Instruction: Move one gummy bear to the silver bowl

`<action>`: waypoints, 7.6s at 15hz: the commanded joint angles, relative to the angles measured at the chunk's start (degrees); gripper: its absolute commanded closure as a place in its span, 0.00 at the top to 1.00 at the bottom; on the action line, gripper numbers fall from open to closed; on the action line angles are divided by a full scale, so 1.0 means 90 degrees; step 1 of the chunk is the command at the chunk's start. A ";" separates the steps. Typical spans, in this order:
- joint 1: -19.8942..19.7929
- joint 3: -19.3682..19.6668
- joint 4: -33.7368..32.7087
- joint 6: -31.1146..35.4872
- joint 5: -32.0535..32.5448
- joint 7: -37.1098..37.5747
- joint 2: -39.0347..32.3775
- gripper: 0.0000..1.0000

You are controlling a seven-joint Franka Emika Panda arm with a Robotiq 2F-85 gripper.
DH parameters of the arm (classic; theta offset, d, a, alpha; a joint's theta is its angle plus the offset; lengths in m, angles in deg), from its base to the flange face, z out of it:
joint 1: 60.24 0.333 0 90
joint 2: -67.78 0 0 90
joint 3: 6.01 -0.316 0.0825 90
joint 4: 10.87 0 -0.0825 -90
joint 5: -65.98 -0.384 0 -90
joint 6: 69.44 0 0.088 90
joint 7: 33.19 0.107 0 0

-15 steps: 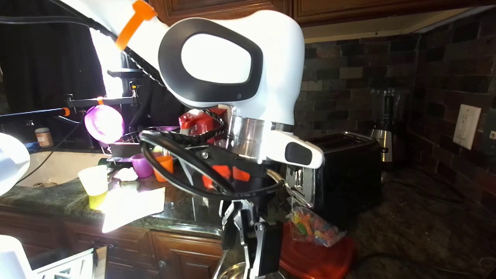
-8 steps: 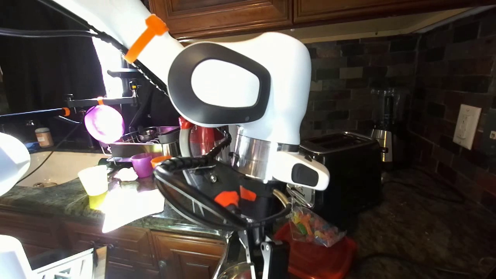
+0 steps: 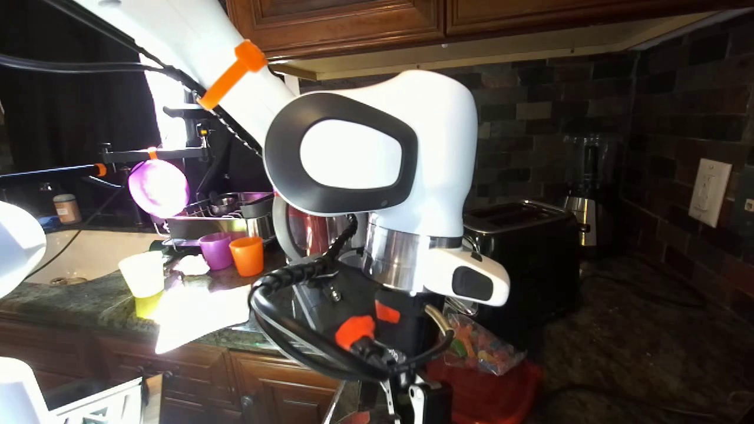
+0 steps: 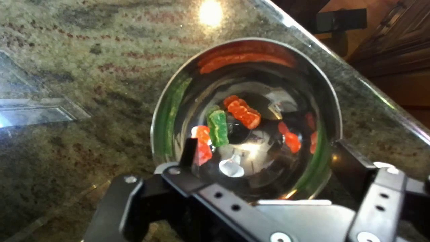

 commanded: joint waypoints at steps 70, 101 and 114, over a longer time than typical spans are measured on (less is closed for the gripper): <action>-0.0411 0.0151 0.1302 0.1921 0.1447 -0.0071 0.0736 1.00; -0.0935 -0.0204 0.1461 0.0763 -0.0185 0.2150 0.3213 1.00; -0.1019 -0.0204 0.1260 0.0864 -0.0167 0.2238 0.3035 1.00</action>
